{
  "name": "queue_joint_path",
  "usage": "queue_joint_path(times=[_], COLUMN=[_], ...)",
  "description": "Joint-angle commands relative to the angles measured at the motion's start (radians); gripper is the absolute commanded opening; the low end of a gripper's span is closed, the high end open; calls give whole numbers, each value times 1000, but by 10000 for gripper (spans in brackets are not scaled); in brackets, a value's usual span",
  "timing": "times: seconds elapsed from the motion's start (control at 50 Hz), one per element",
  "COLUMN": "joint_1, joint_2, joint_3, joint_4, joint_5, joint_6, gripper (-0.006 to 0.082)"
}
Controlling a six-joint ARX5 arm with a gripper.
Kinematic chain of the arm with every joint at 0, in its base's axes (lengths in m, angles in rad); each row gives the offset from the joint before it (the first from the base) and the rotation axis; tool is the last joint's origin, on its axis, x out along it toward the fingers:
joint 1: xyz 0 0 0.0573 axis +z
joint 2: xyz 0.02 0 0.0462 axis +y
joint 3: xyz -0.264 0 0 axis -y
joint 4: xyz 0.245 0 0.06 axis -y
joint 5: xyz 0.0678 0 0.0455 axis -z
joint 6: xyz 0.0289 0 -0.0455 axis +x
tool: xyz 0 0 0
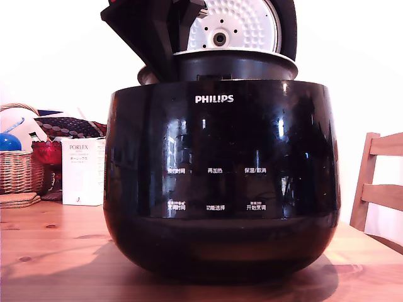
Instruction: Place the pot you are holding inside the rice cooker
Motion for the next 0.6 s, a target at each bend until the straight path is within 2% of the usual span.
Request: queue_joint_path(times=[0.0,0.14,0.26,0.58], joint_1=[-5,-5,-5,-5], joint_2=[22,22,22,22], joint_3=[0,0,0,0], joint_4=[-37,-44,-43,-43], joint_5=[9,9,9,9], joint_6=[-6,-6,-8,-34], gripper=[79,85,135,135])
